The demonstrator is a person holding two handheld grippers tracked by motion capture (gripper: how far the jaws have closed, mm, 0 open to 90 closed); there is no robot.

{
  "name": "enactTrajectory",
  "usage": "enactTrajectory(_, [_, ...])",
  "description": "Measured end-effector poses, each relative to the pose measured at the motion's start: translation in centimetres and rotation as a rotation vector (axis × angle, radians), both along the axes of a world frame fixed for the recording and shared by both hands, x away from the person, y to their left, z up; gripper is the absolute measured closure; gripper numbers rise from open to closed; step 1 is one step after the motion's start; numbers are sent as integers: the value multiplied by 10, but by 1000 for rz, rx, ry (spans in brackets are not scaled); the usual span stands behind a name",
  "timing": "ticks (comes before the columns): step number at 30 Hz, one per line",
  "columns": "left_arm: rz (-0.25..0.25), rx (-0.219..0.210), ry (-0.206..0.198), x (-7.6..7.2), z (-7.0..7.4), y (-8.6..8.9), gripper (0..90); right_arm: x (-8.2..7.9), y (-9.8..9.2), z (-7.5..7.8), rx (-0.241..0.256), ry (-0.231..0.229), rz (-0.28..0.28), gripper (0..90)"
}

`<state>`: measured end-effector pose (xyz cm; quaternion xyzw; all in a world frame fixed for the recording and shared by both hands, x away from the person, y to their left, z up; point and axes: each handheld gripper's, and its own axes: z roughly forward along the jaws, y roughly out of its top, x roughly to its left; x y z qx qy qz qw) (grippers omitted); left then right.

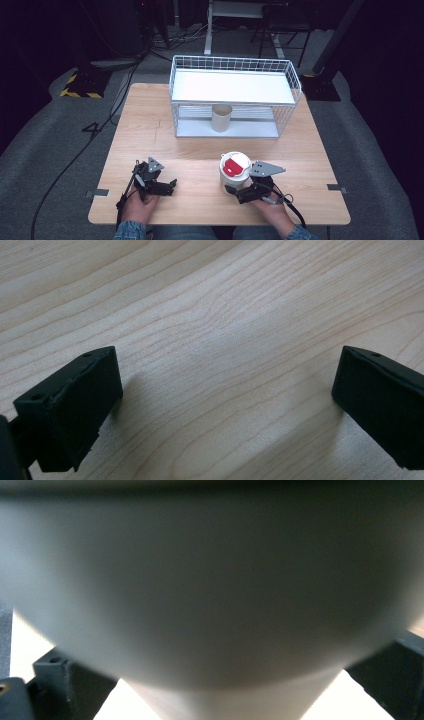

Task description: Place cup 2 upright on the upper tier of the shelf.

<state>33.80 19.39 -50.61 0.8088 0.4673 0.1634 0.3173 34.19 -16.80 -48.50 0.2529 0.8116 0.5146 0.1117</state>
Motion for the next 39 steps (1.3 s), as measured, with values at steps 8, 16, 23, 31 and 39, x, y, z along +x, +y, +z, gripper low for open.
enactTrajectory(8, [0,-1,0,0,0,0,4,-1,2,-3,5,-24,23,118])
enactTrajectory(16, [0,-1,-1,0,0,0,4,-3,2,-3,2,-31,16,121])
enactTrajectory(23, [0,0,-1,0,0,0,4,-2,2,-2,1,-31,17,123])
enactTrajectory(31, [0,-1,-1,0,0,0,4,-3,3,-1,-3,-52,27,125])
enactTrajectory(39, [0,0,0,0,0,0,4,-3,1,8,21,-60,34,125])
